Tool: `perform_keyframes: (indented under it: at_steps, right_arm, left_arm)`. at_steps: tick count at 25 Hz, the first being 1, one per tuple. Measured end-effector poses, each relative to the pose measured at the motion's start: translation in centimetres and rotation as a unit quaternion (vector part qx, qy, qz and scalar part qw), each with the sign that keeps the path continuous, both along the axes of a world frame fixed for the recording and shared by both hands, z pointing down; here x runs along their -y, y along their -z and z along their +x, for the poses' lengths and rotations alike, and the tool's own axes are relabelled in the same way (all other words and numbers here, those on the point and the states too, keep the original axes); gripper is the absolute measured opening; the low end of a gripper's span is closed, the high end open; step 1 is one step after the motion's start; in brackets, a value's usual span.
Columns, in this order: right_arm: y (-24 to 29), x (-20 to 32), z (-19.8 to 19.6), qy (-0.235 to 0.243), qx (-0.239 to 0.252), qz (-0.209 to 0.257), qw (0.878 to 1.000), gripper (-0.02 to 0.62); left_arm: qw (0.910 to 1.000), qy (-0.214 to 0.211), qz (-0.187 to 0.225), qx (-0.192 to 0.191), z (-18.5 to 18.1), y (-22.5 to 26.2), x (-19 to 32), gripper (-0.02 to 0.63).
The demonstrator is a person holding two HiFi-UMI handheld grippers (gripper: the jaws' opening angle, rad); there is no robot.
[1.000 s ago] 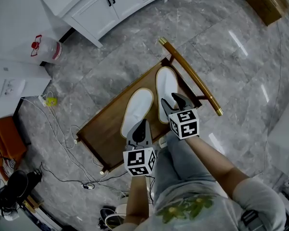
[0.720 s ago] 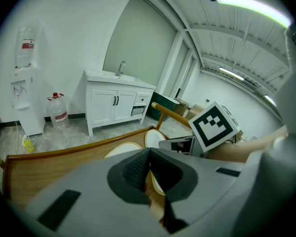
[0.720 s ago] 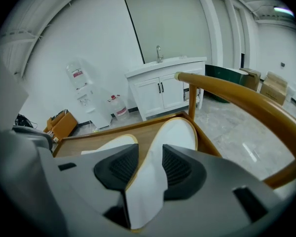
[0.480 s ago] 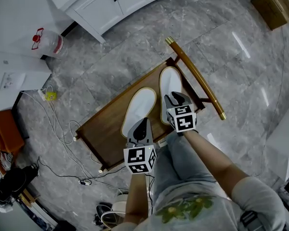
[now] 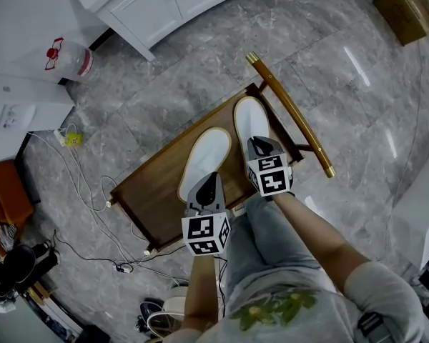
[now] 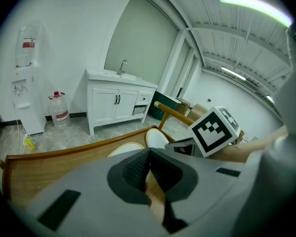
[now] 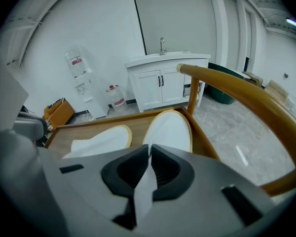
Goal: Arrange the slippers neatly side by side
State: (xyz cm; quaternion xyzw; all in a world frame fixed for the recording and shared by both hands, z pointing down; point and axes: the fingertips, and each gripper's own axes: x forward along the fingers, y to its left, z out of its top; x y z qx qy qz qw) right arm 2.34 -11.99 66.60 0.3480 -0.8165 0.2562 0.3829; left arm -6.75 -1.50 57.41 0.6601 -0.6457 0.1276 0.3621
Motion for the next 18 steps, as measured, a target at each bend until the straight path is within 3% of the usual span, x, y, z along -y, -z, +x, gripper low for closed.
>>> perform_keyframes:
  at_steps: [9, 18]
  right_arm:
    - [1.0, 0.3, 0.1, 0.066, -0.034, 0.034, 0.997, 0.023]
    - [1.3, 0.2, 0.5, 0.171, -0.091, 0.082, 0.978, 0.023]
  left_arm:
    - [1.0000, 0.004, 0.001, -0.001, -0.2, -0.1, -0.1, 0.015]
    - [0.9999, 0.013, 0.001, 0.000, -0.3, 0.3, -0.3, 0.015]
